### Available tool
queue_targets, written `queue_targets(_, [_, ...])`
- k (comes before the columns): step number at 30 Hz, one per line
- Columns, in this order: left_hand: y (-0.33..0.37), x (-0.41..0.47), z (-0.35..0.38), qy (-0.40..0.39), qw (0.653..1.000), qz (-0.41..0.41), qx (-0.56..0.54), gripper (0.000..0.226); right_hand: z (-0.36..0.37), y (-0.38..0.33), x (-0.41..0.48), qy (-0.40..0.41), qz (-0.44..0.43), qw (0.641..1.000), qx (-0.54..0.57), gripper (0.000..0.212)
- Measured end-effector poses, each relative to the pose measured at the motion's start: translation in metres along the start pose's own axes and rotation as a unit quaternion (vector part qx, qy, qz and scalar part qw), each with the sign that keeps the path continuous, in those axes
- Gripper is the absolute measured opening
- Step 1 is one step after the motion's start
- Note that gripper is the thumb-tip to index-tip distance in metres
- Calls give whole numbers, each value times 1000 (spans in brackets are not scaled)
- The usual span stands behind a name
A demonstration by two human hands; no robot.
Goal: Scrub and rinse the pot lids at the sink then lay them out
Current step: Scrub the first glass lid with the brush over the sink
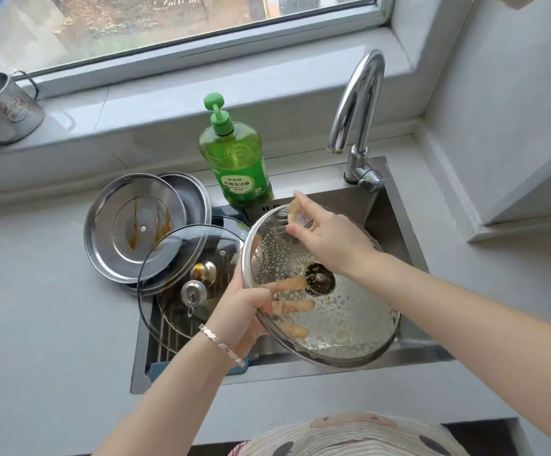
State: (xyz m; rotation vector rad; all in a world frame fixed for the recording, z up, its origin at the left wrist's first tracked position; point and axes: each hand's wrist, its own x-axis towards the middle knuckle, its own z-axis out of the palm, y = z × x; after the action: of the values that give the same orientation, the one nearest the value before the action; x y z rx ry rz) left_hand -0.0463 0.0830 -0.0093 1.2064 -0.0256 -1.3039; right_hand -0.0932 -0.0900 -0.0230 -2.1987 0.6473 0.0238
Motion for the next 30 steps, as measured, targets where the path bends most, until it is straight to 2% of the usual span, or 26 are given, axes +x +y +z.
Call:
queue_targets(4, [2, -3, -7, 16, 999, -2, 29, 99, -7, 17, -1, 21, 81, 996, -18, 60])
queue_targets(10, [-5, -2, -4, 27, 998, -15, 60, 97, 19, -1, -11, 1, -1, 999, 41, 59])
queue_targets(13, [-1, -7, -6, 34, 997, -7, 71, 95, 5, 33, -11, -6, 59, 998, 7, 60])
queue_targets(16, [0, -2, -3, 85, 993, 15, 85, 92, -7, 67, -27, -92, 129, 986, -52, 52])
queue_targets(18, [-3, 9, 2, 126, 983, 34, 132, 90, -10, 86, -41, -118, 163, 976, -79, 47])
queue_targets(20, [-7, 26, 12, 166, 970, 56, 171, 81, -13, 106, -52, -100, 187, 973, -90, 43])
queue_targets(22, [-16, 51, 19, 214, 948, 74, 222, 69, -18, 124, -55, -68, 202, 976, -45, 33])
queue_targets(26, [-53, 119, 18, 285, 901, 45, 323, 53, -24, 148, -55, -25, 199, 980, 15, 15])
queue_targets(28, [-73, 154, 14, 310, 905, 16, 291, 46, -24, 160, -51, -21, 192, 981, 29, 11])
queue_targets(30, [-95, 183, 8, 341, 916, -5, 210, 42, -24, 170, -47, -23, 194, 980, 42, 11])
